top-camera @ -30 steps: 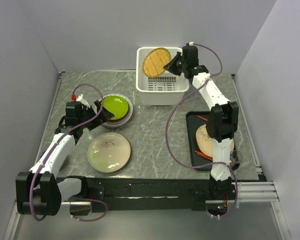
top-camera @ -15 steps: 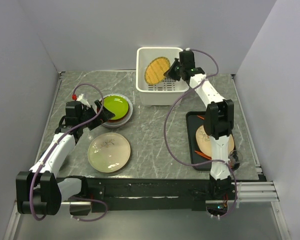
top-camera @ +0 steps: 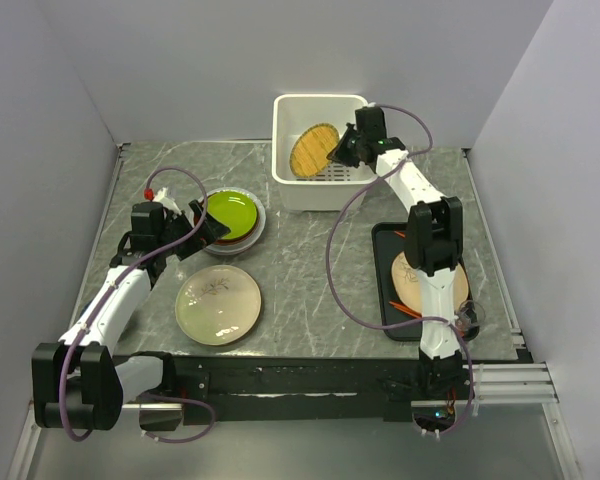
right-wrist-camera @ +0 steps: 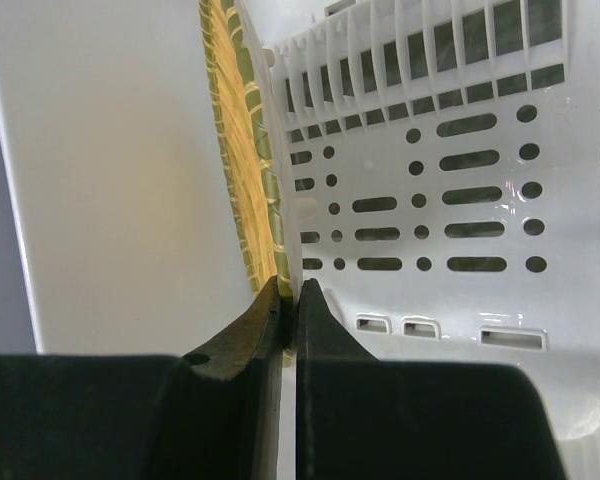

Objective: Place the plates into the plastic bin on the countertop
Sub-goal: Place the plate in the plastic bin.

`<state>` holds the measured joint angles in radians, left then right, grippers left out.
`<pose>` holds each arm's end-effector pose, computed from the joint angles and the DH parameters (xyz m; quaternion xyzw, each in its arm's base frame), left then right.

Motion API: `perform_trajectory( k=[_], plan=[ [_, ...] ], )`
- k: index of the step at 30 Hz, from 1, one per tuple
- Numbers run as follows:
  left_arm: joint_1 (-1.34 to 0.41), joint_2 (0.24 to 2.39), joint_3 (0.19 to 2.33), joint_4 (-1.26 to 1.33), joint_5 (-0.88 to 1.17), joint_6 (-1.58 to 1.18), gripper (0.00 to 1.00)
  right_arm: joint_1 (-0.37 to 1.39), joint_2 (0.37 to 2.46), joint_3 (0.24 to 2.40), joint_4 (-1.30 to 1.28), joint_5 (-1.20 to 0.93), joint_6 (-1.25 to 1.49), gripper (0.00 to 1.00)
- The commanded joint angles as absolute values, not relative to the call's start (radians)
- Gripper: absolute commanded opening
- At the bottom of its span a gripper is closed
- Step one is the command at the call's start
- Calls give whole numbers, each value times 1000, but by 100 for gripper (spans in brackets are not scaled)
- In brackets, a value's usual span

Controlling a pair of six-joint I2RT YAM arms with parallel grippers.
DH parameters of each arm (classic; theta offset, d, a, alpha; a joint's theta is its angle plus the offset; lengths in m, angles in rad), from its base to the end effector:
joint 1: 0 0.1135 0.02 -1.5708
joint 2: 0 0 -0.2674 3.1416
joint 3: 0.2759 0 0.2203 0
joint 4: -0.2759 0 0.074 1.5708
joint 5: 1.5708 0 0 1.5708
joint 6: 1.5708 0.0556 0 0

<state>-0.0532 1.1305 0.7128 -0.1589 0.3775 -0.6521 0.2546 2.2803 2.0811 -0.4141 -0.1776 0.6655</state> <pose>0.2281 -0.0327 0.2557 -0.1692 0.8513 -0.3166 0.3826 0.4999 0.1402 0.2592 0.1404 0.8738 0.2743 0.3762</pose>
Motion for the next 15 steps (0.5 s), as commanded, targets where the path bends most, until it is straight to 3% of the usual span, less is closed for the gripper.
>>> perform_trajectory(
  k=[1, 15],
  plan=[
    [-54, 1120, 718, -104, 388, -666, 99, 252, 2270, 2137, -371, -195, 655, 5],
    [-54, 1108, 710, -100, 396, -676, 99, 249, 2263, 2097, -387, -199, 637, 20]
  ],
)
